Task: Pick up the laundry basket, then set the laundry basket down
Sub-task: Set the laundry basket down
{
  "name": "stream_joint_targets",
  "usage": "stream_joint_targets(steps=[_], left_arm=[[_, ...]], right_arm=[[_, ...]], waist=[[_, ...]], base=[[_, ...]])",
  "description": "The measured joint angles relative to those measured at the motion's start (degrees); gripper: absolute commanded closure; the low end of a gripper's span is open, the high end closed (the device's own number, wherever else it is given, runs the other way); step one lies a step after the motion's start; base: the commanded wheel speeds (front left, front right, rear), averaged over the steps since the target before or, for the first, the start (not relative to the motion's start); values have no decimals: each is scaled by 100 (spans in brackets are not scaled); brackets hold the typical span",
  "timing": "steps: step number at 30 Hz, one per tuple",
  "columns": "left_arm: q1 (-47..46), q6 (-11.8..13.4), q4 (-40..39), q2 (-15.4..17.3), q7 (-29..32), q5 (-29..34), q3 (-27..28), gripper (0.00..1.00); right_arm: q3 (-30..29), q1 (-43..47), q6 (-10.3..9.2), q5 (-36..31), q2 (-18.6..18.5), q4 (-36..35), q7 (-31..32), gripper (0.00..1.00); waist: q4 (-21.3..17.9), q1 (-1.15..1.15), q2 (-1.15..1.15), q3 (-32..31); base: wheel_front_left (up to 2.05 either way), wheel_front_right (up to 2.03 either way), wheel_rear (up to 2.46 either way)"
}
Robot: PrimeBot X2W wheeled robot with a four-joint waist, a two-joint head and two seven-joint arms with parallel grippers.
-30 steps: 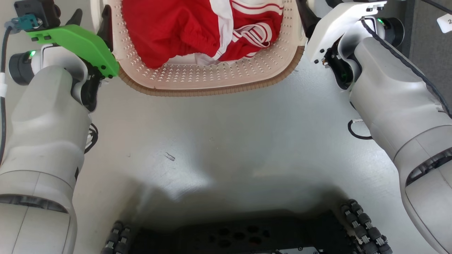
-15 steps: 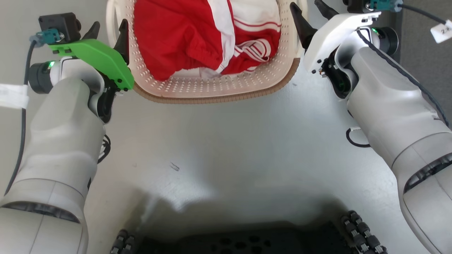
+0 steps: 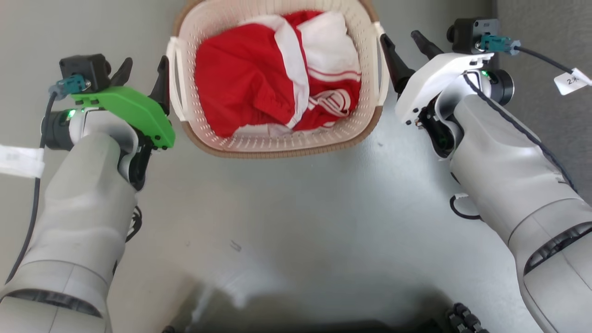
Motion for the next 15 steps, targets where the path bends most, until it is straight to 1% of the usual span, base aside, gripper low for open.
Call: stream_joint_targets(steps=[4, 9, 15], left_arm=[[132, 0, -162, 96, -21, 52, 87, 0], [253, 4, -817, 275, -22, 142, 409, 0], [671, 192, -1468, 337, -22, 348, 661, 0]], right_arm=[[-33, 125, -10, -75, 0, -153, -3, 0], [-355, 265, -242, -201, -45, -780, -3, 0], [-744, 686, -519, -485, -272, -1401, -3, 0]], waist=[[-5, 0, 0, -289], [-25, 0, 0, -653], [-54, 0, 0, -1096]], base=[[0, 0, 0], [0, 0, 0], [0, 0, 0]])
